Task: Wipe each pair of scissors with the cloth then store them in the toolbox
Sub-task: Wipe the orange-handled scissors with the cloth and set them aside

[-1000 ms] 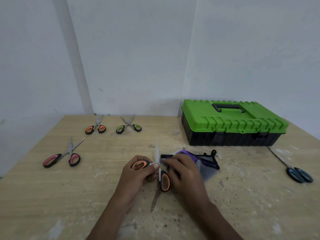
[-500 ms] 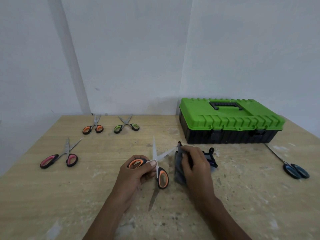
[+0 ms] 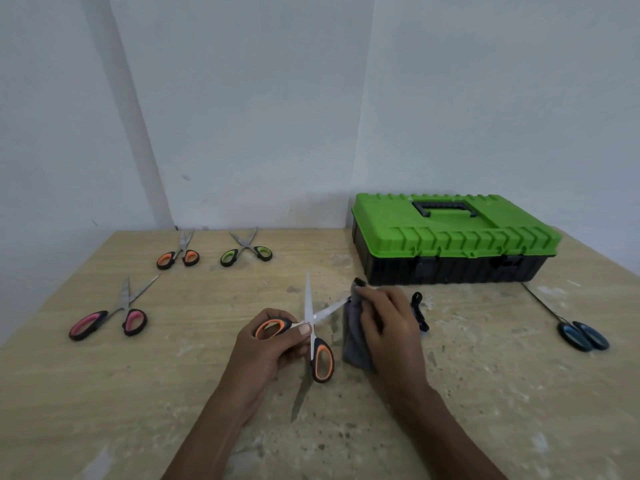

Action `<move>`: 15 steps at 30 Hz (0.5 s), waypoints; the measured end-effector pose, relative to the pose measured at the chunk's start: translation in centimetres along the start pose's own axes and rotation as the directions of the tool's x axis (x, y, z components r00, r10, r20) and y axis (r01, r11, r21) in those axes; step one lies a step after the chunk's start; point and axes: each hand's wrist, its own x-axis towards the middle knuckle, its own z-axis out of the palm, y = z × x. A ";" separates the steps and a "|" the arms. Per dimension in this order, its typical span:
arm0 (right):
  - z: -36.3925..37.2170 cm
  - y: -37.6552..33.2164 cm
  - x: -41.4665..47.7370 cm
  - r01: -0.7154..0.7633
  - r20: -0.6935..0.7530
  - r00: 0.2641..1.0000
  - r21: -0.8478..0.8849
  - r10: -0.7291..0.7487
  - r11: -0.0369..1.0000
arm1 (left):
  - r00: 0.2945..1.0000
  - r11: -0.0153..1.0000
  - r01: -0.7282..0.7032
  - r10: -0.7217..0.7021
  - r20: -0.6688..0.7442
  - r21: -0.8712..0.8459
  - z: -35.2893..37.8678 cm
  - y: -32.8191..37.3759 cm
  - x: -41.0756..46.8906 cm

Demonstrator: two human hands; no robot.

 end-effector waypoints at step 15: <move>0.0 -1.8 -1.2 0.051 0.152 0.987 0.042 -0.057 0.998 | 0.990 0.956 -0.132 0.141 -0.016 0.263 0.3 -0.3 -0.4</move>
